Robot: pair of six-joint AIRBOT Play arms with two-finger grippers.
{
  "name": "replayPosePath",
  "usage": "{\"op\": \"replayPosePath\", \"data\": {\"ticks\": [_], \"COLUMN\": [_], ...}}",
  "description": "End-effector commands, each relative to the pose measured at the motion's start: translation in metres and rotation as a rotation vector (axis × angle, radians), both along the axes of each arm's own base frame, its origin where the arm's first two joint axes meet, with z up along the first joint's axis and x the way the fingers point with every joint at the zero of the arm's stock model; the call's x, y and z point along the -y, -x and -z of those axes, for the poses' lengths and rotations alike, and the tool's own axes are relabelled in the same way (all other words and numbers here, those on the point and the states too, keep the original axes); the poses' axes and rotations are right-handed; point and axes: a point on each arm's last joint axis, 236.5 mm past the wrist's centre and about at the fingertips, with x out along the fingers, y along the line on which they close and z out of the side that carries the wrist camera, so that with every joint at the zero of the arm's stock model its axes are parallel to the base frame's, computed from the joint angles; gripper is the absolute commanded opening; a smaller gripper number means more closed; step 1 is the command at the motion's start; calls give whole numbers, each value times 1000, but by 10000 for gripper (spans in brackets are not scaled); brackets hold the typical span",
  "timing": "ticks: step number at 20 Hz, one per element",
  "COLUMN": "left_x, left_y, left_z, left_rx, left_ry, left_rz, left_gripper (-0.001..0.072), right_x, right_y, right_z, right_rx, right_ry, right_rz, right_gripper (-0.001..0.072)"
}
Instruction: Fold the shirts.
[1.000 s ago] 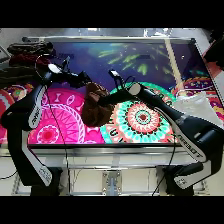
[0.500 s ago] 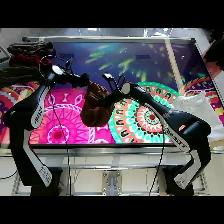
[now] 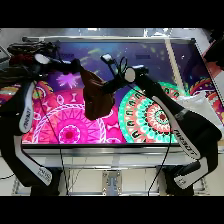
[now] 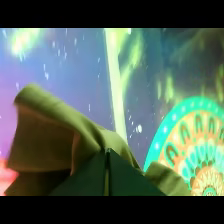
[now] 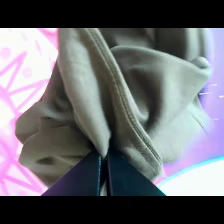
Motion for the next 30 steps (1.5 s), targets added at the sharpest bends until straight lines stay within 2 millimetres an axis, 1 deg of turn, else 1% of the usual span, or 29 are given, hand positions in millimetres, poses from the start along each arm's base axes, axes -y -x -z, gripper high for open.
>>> {"op": "replayPosePath", "data": {"ticks": [1,2,4,6,8,9,10,11,12,13,14,15,16,18,19,20,21,22,24,25,26,27,28,29,30], "left_x": [-47,-58,-75,-86,-93,-97,-105,-116,-126,-131,-130,-126,-119,-104,-98,-97,-99,-105,-113,-111,-108,-103,-99,-93,-92], "left_y": [28,47,91,138,186,207,228,244,257,266,269,269,263,241,226,212,199,189,170,161,152,141,129,113,96], "left_z": [-106,-137,-193,-247,-290,-303,-314,-322,-328,-330,-319,-298,-271,-199,-156,-114,-69,-32,35,66,92,115,130,135,130], "left_rx": [178,220,310,412,501,534,560,577,575,558,523,452,372,222,159,105,46,-11,-113,-163,-194,-209,-207,-186,-147], "left_ry": [-40,-59,-113,-174,-249,-312,-402,-487,-527,-531,-535,-516,-475,-422,-410,-430,-471,-499,-535,-536,-532,-513,-476,-423,-382], "left_rz": [-17,-12,5,-3,-34,-58,-96,-146,-208,-248,-236,-193,-158,-81,-65,-59,-61,-86,-113,-99,-93,-99,-125,-168,-212], "left_gripper": [9,10,9,10,10,9,9,10,9,9,9,9,9,9,9,9,9,8,8,9,9,10,10,25,68], "right_x": [55,67,87,111,134,146,156,165,174,182,191,199,206,213,214,215,220,225,231,231,229,224,220,215,212], "right_y": [8,18,46,81,119,137,154,167,178,180,177,168,155,123,104,85,64,43,3,-15,-35,-56,-78,-99,-119], "right_z": [-87,-120,-182,-240,-287,-306,-320,-331,-342,-348,-349,-345,-337,-300,-270,-236,-195,-153,-79,-51,-28,-13,-4,-1,-7], "right_rx": [160,210,297,385,467,494,518,540,571,595,613,621,619,570,506,429,340,255,110,53,16,12,38,82,137], "right_ry": [139,134,92,35,-30,-73,-100,-119,-135,-131,-106,-65,-12,123,177,214,240,235,138,70,4,-57,-114,-178,-245], "right_rz": [33,44,59,76,97,121,133,140,152,170,198,230,262,307,319,336,356,377,437,470,501,529,558,590,623], "right_gripper": [13,13,14,13,13,13,13,13,13,13,13,13,13,12,12,12,12,11,12,12,13,13,15,56,235]}}
